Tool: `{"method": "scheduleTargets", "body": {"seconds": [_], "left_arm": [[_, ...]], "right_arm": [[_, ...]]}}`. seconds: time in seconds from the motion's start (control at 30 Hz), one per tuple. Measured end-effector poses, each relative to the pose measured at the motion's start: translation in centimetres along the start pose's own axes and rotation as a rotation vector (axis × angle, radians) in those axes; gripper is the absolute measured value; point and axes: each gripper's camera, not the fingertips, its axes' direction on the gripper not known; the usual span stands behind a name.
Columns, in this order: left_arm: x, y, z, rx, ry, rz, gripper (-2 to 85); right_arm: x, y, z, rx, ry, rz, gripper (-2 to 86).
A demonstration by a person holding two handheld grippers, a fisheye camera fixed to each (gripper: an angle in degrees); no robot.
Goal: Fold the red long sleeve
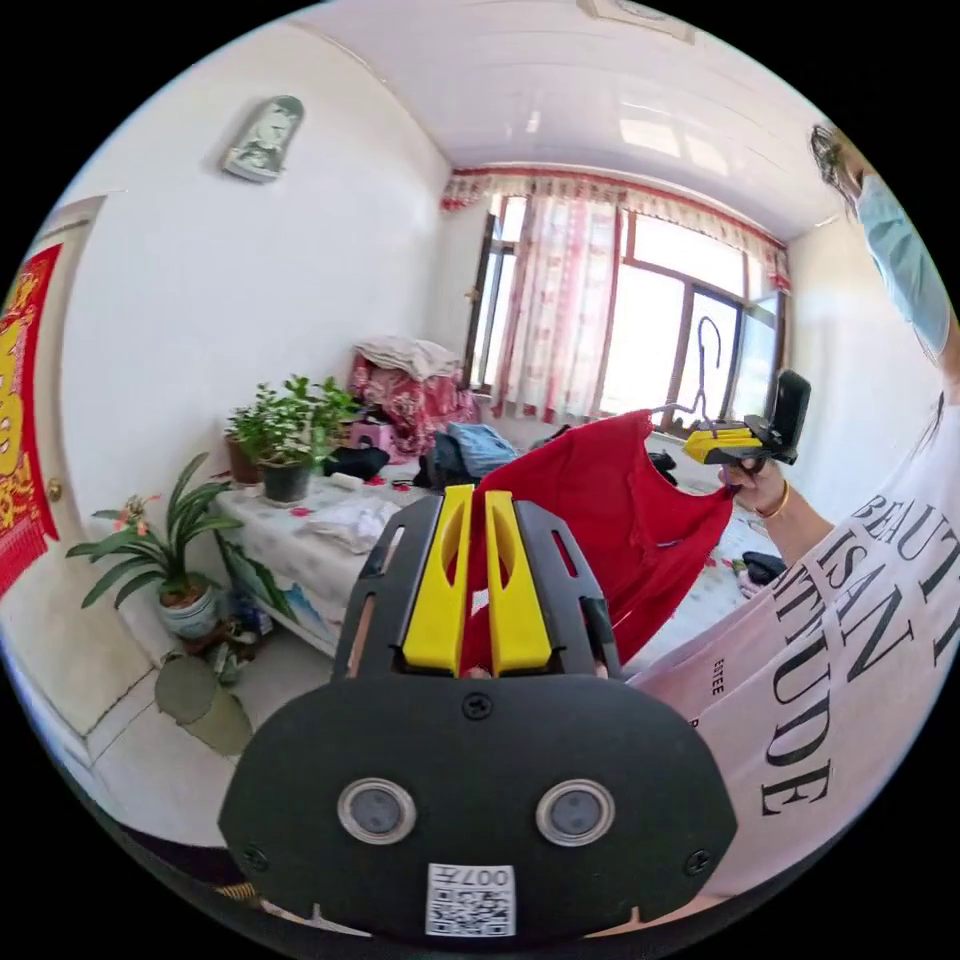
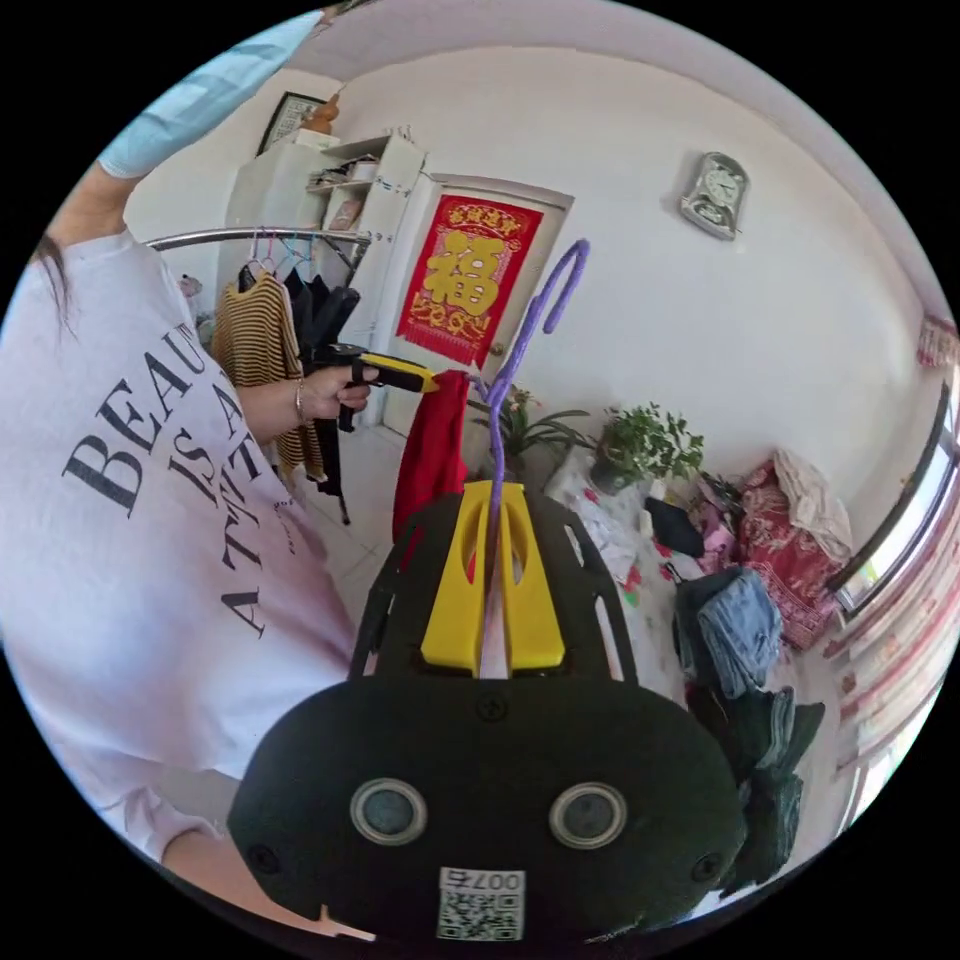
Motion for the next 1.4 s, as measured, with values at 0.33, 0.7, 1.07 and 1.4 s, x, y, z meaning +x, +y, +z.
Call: {"method": "scheduleTargets", "body": {"seconds": [0.33,0.7,1.07,1.4], "left_arm": [[0.8,-12.0,17.4,-0.096,0.525,-0.029,-0.6],[-6.4,-21.3,32.8,-0.149,0.642,-0.271,-1.0],[-12.0,-26.2,52.2,-0.257,0.558,-0.680,-0.9],[-16.9,-31.0,61.0,-0.341,0.600,-0.491,-0.1]], "right_arm": [[2.4,16.1,-8.8,-0.050,0.177,0.287,0.2],[6.1,30.7,-17.6,0.158,0.257,0.718,-0.2],[6.9,43.1,-17.8,0.208,0.343,1.178,-0.2],[3.1,57.6,-21.1,0.350,0.444,1.690,-0.3]]}}
